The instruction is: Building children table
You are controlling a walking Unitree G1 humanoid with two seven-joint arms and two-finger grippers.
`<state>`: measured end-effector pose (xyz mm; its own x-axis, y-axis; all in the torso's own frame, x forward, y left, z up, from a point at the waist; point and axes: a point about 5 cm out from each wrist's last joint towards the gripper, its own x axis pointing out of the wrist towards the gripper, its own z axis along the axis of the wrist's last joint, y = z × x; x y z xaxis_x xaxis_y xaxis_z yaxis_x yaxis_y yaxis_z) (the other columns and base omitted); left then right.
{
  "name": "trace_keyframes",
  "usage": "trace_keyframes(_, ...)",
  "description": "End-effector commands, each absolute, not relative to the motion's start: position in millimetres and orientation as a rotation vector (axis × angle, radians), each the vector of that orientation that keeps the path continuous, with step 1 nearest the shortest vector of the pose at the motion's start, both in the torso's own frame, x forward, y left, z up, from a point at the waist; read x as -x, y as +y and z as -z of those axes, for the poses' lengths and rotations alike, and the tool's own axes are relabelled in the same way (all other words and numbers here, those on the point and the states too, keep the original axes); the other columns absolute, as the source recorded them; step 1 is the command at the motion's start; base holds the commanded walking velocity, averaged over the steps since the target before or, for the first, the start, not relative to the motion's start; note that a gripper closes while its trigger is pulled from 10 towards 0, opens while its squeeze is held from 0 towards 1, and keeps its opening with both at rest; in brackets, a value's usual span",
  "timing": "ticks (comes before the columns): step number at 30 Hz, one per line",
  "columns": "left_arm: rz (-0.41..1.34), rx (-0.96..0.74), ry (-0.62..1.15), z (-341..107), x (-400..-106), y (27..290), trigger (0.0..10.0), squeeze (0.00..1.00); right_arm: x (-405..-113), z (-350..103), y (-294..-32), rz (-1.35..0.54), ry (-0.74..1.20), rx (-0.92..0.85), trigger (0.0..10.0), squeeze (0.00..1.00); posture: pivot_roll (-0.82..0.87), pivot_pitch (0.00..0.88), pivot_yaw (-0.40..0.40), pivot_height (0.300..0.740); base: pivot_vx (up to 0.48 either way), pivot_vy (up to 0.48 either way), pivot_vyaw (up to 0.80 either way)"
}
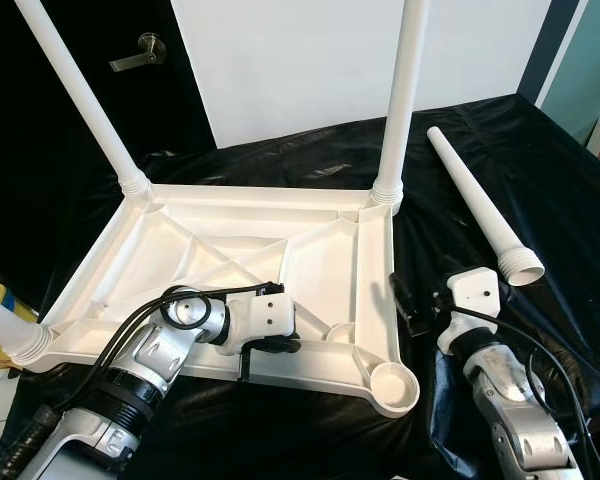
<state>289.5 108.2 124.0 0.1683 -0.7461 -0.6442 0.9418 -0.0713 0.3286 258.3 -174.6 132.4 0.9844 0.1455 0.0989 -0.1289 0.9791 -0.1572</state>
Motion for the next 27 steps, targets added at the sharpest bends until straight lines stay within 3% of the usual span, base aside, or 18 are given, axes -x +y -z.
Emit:
trace_keyframes(1,1.282,-0.811,0.250,-128.2,-296.2,110.8,10.0,0.21,-261.3,-129.1,-178.4,-0.088,-0.084,0.139,10.0,0.00,-0.13,0.051,0.072,0.740,0.000,0.000,0.00)
trace_keyframes(2,1.249,-0.784,0.228,-133.5,-299.1,108.8,10.0,1.00,-265.8,-129.5,-183.8,-0.037,-0.078,0.140,10.0,0.00,-0.13,0.052,0.068,0.740,0.000,0.000,0.00)
trace_keyframes(6,1.168,-0.712,0.150,-149.4,-305.9,104.3,10.0,1.00,-276.6,-132.5,-195.9,0.074,-0.076,0.141,10.0,0.00,-0.12,0.056,0.062,0.740,0.000,0.000,0.00)
trace_keyframes(7,1.126,-0.662,0.101,-158.9,-308.7,101.1,10.0,0.01,-281.4,-134.6,-201.1,0.117,-0.076,0.145,10.0,0.00,-0.12,0.058,0.060,0.740,0.000,0.000,0.00)
trace_keyframes(14,0.937,-0.395,-0.112,-197.0,-320.0,84.1,10.0,0.00,-295.7,-141.6,-219.4,0.228,-0.080,0.164,10.0,0.00,-0.11,0.070,0.051,0.740,0.000,0.000,0.00)
trace_keyframes(16,0.937,-0.395,-0.112,-197.0,-320.0,84.1,10.0,0.00,-295.7,-141.6,-219.4,0.228,-0.080,0.164,10.0,0.00,-0.11,0.070,0.051,0.740,0.000,0.000,0.00)
trace_keyframes(17,0.895,-0.241,-0.179,-211.6,-317.4,69.8,10.0,0.00,-302.3,-146.9,-230.9,0.283,-0.088,0.177,10.0,1.00,-0.11,0.079,0.048,0.740,0.000,0.000,0.00)
trace_keyframes(23,0.918,-0.064,-0.224,-226.0,-305.3,49.5,10.0,0.00,-307.7,-156.7,-251.7,0.391,-0.102,0.211,10.0,1.00,-0.10,0.089,0.046,0.740,0.000,0.000,0.00)
trace_keyframes(24,0.939,-0.028,-0.220,-226.5,-299.7,42.0,10.0,0.00,-308.8,-157.0,-258.1,0.418,-0.090,0.219,10.0,0.25,-0.10,0.094,0.049,0.740,0.000,0.000,0.00)
trace_keyframes(25,0.939,-0.028,-0.220,-226.5,-299.7,42.0,10.0,0.00,-308.8,-157.0,-258.1,0.418,-0.090,0.219,10.0,0.25,-0.10,0.094,0.049,0.740,0.000,0.000,0.00)
trace_keyframes(26,0.951,-0.012,-0.219,-226.5,-295.4,36.6,10.0,0.00,-308.9,-156.7,-262.6,0.437,-0.080,0.223,10.0,0.00,-0.09,0.097,0.048,0.740,0.000,0.000,0.00)
trace_keyframes(27,0.951,-0.012,-0.219,-226.5,-295.4,36.6,10.0,0.00,-308.9,-156.7,-262.6,0.437,-0.080,0.223,10.0,0.00,-0.09,0.097,0.048,0.740,0.000,0.000,0.00)
